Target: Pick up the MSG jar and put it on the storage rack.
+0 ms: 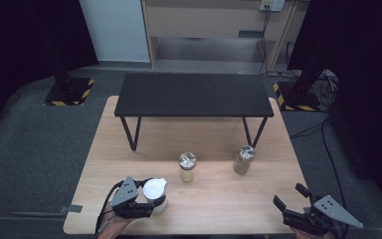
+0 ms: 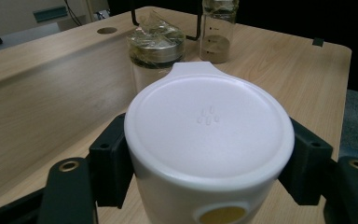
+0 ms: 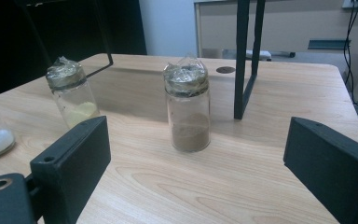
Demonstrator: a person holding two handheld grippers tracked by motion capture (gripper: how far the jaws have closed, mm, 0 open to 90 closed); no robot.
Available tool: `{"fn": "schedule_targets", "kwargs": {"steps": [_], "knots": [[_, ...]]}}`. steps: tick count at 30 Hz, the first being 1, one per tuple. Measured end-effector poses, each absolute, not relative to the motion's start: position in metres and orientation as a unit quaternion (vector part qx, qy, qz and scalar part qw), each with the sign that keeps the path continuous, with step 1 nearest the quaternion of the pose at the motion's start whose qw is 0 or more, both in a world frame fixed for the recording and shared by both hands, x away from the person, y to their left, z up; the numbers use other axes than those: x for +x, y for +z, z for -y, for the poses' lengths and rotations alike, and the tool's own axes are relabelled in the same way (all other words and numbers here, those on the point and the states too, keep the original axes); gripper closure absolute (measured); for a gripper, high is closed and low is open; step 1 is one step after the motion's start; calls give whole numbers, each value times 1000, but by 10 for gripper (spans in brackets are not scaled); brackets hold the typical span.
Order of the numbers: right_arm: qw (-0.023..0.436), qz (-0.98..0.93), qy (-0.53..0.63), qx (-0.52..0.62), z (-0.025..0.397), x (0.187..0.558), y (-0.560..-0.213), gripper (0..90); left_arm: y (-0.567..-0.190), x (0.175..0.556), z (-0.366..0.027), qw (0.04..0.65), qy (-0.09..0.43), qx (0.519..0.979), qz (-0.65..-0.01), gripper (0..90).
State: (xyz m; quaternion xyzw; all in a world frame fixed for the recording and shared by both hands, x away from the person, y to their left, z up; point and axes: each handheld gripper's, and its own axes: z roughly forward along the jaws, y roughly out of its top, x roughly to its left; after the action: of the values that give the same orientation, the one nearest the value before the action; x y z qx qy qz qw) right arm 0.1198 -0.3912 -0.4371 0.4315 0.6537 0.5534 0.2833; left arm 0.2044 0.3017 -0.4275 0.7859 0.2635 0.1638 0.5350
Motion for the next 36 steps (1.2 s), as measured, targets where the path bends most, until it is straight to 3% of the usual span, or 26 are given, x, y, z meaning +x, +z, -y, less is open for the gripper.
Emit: {"fn": "schedule_targets", "kwargs": {"steps": [9,36], "knots": [[284,-654,552,432,391,120,-437,68,-411,209,-310,552,153,780,-252,300],[280,-654,554,432,391,122,-438,58,-309,248,-327,550,126,802,-195,301]]}}
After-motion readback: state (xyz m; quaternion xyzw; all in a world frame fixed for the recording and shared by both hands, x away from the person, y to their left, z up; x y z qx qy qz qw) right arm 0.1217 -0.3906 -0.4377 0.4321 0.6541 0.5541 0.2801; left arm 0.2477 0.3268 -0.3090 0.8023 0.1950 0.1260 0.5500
